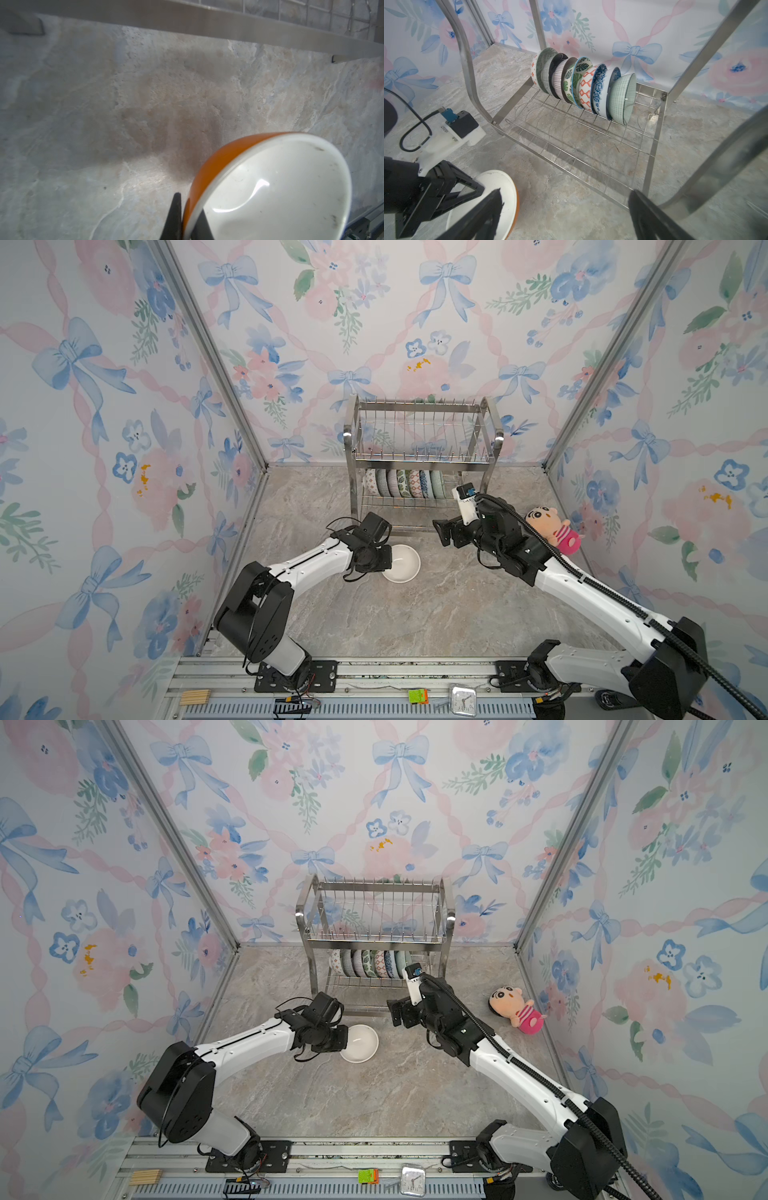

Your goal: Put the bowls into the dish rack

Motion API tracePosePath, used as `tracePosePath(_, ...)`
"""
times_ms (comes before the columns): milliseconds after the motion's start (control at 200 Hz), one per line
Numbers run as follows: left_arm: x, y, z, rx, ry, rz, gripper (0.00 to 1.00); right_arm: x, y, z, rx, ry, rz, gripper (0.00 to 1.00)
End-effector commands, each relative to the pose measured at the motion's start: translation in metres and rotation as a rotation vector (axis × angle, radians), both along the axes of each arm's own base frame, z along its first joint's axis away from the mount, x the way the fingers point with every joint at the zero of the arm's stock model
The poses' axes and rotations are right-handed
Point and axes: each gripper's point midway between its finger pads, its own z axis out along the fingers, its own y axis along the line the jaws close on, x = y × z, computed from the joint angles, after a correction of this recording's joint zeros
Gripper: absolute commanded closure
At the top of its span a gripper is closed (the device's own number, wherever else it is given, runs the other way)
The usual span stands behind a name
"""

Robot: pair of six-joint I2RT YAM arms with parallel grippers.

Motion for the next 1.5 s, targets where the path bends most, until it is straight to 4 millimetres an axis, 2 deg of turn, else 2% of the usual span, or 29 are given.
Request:
tracePosePath(0,0.017,-0.022,0.014,-0.024,-0.061,-0.003,1.0,-0.008,-0.009,-0.008,-0.003,0.037,-0.003,0.03)
tracePosePath(200,0.022,-0.045,0.007,-0.018,-0.049,-0.053,0.98,-0.009,-0.012,-0.014,0.0,0.051,-0.007,0.03)
tracePosePath(350,0.023,-0.053,-0.001,-0.002,-0.039,-0.082,0.96,-0.011,-0.013,-0.016,0.004,0.055,-0.007,0.03)
tracePosePath(445,0.024,-0.052,-0.005,0.012,-0.041,-0.085,0.94,-0.012,-0.013,-0.015,0.005,0.052,-0.008,0.03)
tracePosePath(530,0.024,-0.051,-0.008,0.023,-0.038,-0.085,0.89,-0.012,-0.013,-0.014,0.008,0.05,-0.008,0.03)
tracePosePath(670,0.022,-0.05,-0.014,0.037,-0.031,-0.09,0.88,-0.012,-0.012,-0.015,0.012,0.054,-0.005,0.03)
tracePosePath(1040,0.027,-0.051,-0.005,0.04,-0.06,-0.094,0.72,-0.016,-0.009,-0.016,0.027,0.065,0.003,0.03)
tracePosePath(1115,0.03,-0.048,0.002,0.052,-0.081,-0.094,0.65,-0.017,-0.008,-0.017,0.021,0.07,0.007,0.04)
tracePosePath(1205,0.034,-0.038,0.018,0.057,-0.121,-0.08,0.46,-0.021,-0.005,-0.022,0.007,0.08,0.014,0.03)
tracePosePath(1435,0.043,0.013,0.061,-0.041,-0.175,0.017,0.03,-0.034,0.013,-0.041,-0.011,0.115,0.038,0.04)
tracePosePath(1495,0.043,0.027,0.073,-0.067,-0.2,0.032,0.02,-0.037,0.022,-0.046,-0.018,0.125,0.045,0.03)
